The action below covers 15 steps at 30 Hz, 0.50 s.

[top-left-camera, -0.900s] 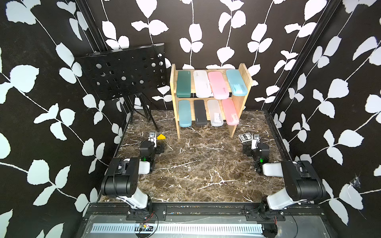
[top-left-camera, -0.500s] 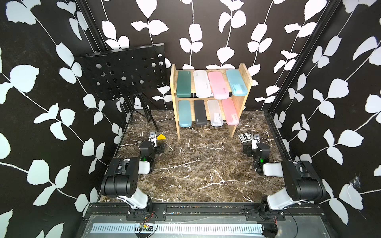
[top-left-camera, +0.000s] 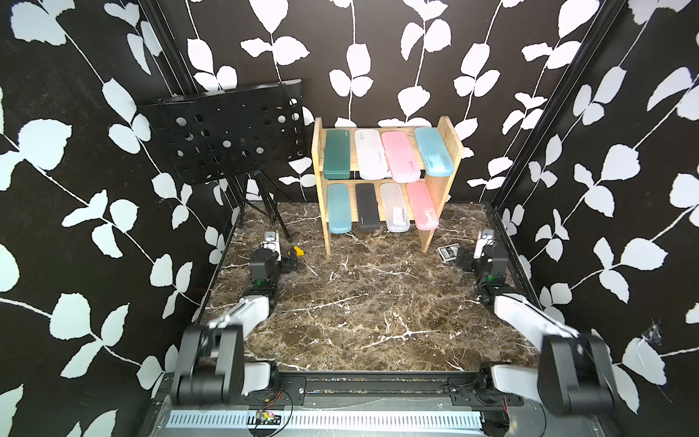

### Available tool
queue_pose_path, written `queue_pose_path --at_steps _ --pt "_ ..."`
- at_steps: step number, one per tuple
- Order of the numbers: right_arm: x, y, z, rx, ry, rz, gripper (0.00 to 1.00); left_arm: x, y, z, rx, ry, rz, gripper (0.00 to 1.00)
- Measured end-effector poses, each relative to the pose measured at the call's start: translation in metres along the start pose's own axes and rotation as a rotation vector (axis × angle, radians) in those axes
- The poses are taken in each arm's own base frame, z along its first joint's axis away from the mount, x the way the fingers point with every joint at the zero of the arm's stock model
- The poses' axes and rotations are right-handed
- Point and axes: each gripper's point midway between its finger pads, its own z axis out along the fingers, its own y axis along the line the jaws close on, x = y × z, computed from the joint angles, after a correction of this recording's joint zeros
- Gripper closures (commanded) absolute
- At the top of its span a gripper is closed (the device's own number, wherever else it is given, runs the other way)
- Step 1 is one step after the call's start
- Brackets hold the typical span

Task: Remove the pencil cases from the shelf
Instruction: Pick up the pencil case from the shelf.

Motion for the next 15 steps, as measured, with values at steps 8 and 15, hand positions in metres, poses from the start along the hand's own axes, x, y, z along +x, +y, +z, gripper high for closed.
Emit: queue_pose_path --at_steps 8,15 --pt "-0.018 -0.006 -0.07 0.009 0.071 0.12 0.01 -0.063 -0.058 -0.063 0.363 -0.111 -0.538 0.01" --pt "-0.021 0.008 -0.098 -0.048 0.202 0.138 0.03 -0.06 -0.14 -0.093 0.644 0.062 -0.775 0.01"
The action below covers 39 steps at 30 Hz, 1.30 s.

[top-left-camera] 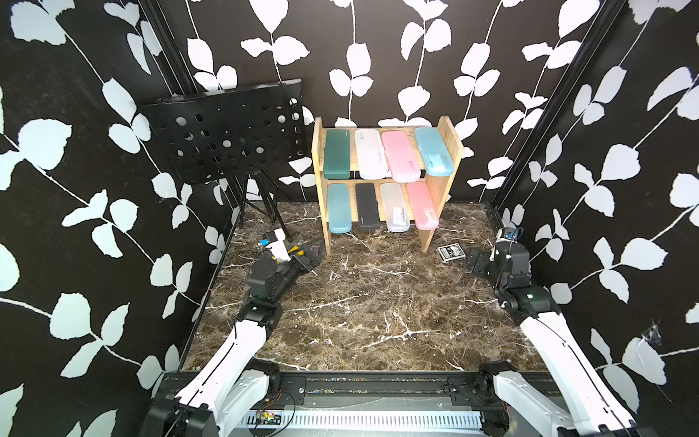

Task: Remove the pencil cases from the shelf
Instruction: Pick up the pencil case from the shelf.

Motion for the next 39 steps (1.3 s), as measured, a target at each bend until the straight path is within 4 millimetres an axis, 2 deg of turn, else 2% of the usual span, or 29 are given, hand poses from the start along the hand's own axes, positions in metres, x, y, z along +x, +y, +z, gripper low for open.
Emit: queue_pose_path --at_steps 3,11,14,18,27,36,39 --pt "0.001 0.007 -0.004 -0.022 0.043 0.004 0.04 0.0 0.0 0.013 -0.005 0.021 -0.075 0.01" --pt "0.017 0.012 -0.004 -0.04 0.145 0.012 0.04 0.008 0.025 0.063 -0.034 0.073 -0.208 0.01" --pt "0.015 0.014 -0.003 -0.041 0.162 0.008 0.04 0.012 0.032 0.08 -0.023 0.089 -0.245 0.03" --pt "0.011 0.016 -0.002 -0.041 0.169 0.005 0.05 0.014 0.036 0.092 -0.011 0.095 -0.272 0.07" --pt "0.016 0.021 0.007 -0.047 0.207 -0.005 0.09 0.005 0.022 0.104 0.039 0.088 -0.293 0.3" --pt "0.011 0.023 0.007 -0.053 0.2 -0.006 0.14 0.016 0.032 0.116 0.04 0.127 -0.338 0.54" --pt "0.009 0.023 0.006 -0.054 0.196 -0.006 0.15 0.015 0.029 0.117 0.056 0.13 -0.341 0.67"
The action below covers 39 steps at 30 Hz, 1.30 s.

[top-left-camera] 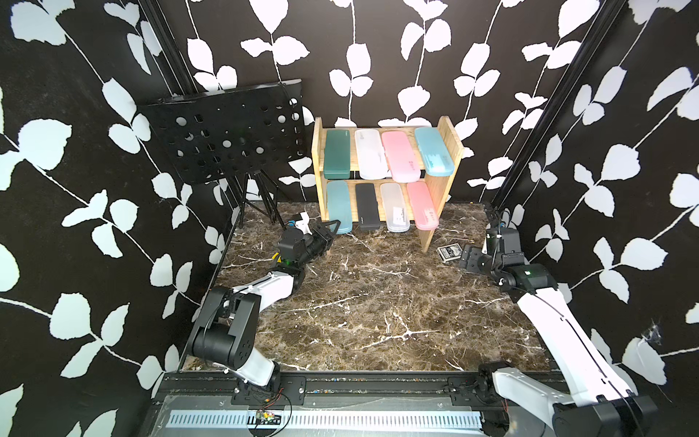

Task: Remove the pencil cases from the shelf
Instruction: Pick up the pencil case from the shelf.

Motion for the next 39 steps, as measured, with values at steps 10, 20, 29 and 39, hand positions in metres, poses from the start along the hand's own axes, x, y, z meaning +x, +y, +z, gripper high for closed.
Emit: queue_pose_path --at_steps 10,20,29,39 --pt "-0.002 -0.001 -0.008 0.003 -0.004 -0.02 0.15 -0.002 -0.019 0.0 0.062 0.002 0.009 1.0" --pt "-0.01 0.018 -0.059 -0.069 -0.095 -0.066 0.08 0.02 -0.026 -0.037 0.013 0.058 0.148 1.0" --pt "0.013 0.088 -0.106 -0.379 -0.105 -0.068 0.04 0.044 -0.078 -0.127 0.056 0.036 0.479 1.0" --pt "0.07 0.261 -0.133 -0.814 0.021 -0.144 0.01 0.077 -0.068 -0.199 0.078 -0.01 0.719 1.0"
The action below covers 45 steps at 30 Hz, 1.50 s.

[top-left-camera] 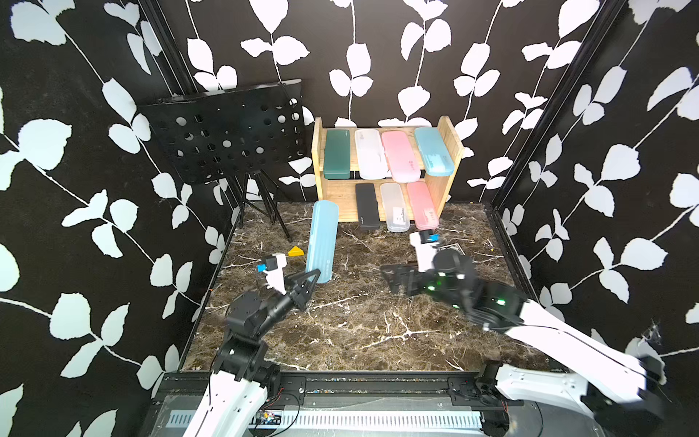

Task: Remove the pencil cases from the shelf
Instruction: Pick up the pencil case from the shelf.

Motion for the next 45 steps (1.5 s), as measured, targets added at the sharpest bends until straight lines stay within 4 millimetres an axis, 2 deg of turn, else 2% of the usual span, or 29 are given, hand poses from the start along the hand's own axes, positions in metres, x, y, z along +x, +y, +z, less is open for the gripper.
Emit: queue_pose_path --at_steps 2,5,8,11,16,21,25,40,43,45 --pt "0.007 0.021 0.026 -0.038 0.03 -0.003 0.01 0.002 -0.001 -0.006 0.0 -0.007 0.023 1.0" --pt "0.009 0.047 0.052 -0.094 0.037 0.002 0.01 0.005 -0.001 -0.009 -0.002 -0.006 0.034 1.0" --pt "0.001 0.071 0.067 -0.149 0.022 0.011 0.01 0.006 0.0 -0.009 -0.006 -0.001 0.033 1.0" --pt "-0.015 0.094 0.074 -0.21 -0.017 0.022 0.01 0.008 0.001 -0.009 -0.007 0.001 0.032 1.0" --pt "-0.035 0.116 0.084 -0.255 -0.062 0.025 0.01 0.008 0.0 -0.01 -0.006 0.0 0.025 1.0" --pt "-0.042 0.125 0.104 -0.242 -0.07 0.012 0.01 0.009 0.0 -0.011 -0.002 -0.003 0.013 1.0" --pt "-0.039 0.125 0.12 -0.208 -0.065 0.0 0.01 0.01 0.003 -0.012 -0.018 -0.005 0.001 1.0" --pt "-0.023 0.109 0.139 -0.115 -0.041 -0.011 0.01 0.014 0.001 -0.015 -0.01 0.009 -0.004 1.0" --pt "-0.023 0.11 0.139 -0.119 -0.043 -0.007 0.06 0.015 0.0 -0.018 -0.01 0.008 -0.003 1.0" --pt "-0.024 0.112 0.139 -0.127 -0.047 -0.003 0.15 0.015 0.0 -0.019 -0.009 0.007 -0.002 1.0"
